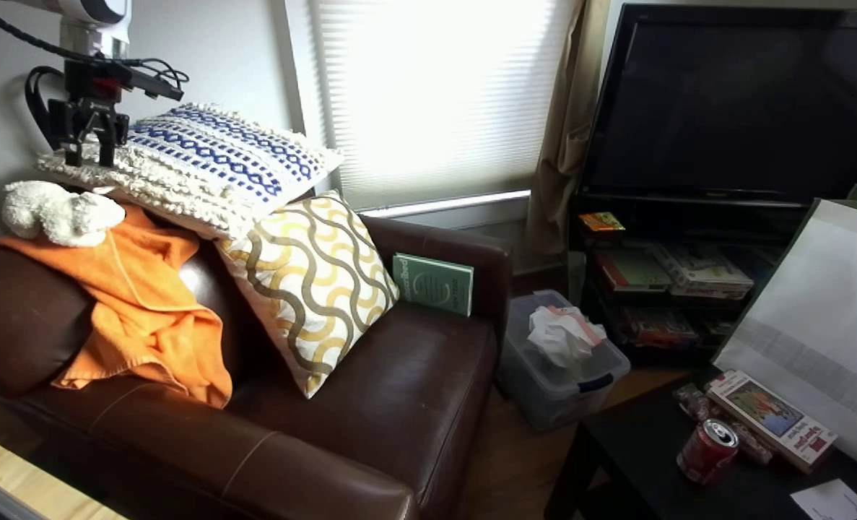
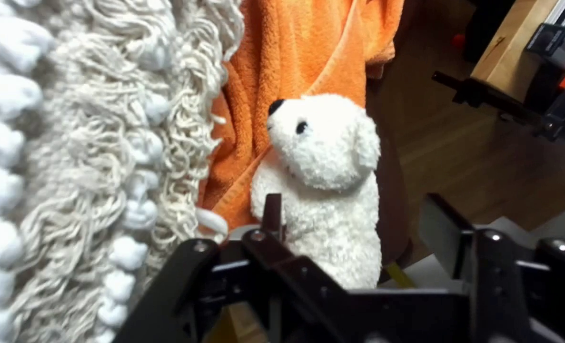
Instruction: Put the teddy bear on the orange towel
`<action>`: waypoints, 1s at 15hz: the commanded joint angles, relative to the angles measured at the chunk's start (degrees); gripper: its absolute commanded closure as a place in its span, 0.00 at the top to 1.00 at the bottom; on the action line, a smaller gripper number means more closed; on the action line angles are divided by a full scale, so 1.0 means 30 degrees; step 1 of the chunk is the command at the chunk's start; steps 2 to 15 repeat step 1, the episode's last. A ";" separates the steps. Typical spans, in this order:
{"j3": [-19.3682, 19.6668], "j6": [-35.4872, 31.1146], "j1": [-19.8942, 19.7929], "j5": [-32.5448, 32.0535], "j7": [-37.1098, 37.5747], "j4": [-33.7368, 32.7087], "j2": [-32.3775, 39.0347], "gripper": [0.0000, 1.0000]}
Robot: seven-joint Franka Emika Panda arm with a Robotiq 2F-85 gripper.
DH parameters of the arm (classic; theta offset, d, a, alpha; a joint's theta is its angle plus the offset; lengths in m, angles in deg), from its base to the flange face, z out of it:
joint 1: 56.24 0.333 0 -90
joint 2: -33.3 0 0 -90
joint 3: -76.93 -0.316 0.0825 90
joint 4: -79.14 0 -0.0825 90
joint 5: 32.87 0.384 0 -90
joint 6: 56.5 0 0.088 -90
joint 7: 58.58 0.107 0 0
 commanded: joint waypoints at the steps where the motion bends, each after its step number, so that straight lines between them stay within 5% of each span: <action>1: -0.0139 0.0063 -0.0090 -0.0059 0.0175 0.0033 -0.0488 0.88; 15: -0.0139 0.0063 -0.0090 -0.0059 0.0175 0.0033 -0.0488 0.88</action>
